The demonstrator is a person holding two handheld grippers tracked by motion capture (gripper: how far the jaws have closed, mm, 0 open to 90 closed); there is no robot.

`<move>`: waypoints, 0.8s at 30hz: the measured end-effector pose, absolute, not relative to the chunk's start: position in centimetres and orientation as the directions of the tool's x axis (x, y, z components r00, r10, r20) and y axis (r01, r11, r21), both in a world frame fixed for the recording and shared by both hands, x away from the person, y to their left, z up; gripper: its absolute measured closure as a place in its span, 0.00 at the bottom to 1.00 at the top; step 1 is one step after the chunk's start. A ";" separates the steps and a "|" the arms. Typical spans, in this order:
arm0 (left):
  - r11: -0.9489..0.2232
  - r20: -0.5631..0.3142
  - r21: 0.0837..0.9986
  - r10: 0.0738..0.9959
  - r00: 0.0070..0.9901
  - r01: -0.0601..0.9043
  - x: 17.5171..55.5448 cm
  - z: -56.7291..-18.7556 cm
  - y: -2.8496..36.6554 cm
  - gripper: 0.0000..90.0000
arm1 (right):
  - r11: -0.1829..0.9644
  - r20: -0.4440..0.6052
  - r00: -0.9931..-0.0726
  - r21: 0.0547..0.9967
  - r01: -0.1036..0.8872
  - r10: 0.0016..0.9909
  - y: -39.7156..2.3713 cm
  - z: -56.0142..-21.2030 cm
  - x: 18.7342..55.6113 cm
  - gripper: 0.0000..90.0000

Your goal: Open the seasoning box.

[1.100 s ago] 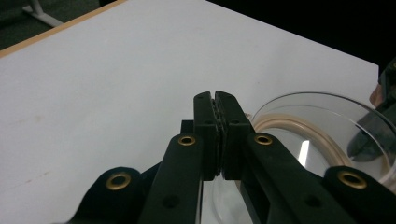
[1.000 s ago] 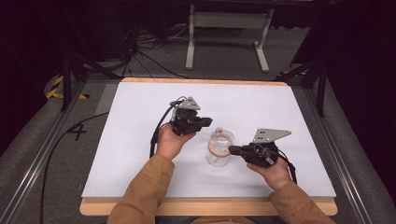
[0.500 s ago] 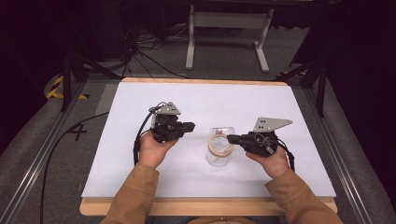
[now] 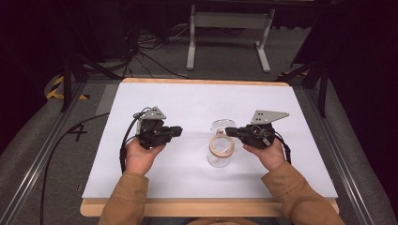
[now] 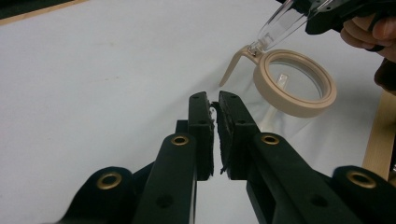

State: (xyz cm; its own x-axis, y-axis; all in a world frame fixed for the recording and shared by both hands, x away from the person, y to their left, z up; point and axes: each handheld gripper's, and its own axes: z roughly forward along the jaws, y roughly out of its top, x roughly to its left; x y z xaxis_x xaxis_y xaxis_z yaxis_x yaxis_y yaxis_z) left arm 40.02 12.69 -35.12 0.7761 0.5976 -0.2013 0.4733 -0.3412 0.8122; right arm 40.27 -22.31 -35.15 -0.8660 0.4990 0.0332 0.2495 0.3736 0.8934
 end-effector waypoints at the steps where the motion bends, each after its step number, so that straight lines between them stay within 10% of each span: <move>1: -0.337 -0.206 0.811 0.600 0.773 0.478 40.0 -35.2 12.7 0.93 | 0.369 0.034 -0.863 0.895 0.252 0.504 -22.4 -35.2 40.4 0.99; 24: -0.363 -0.207 0.823 0.525 0.826 0.437 40.8 -34.4 11.7 0.85 | 0.335 0.021 -0.845 0.912 0.234 0.534 -26.1 -33.4 39.2 0.94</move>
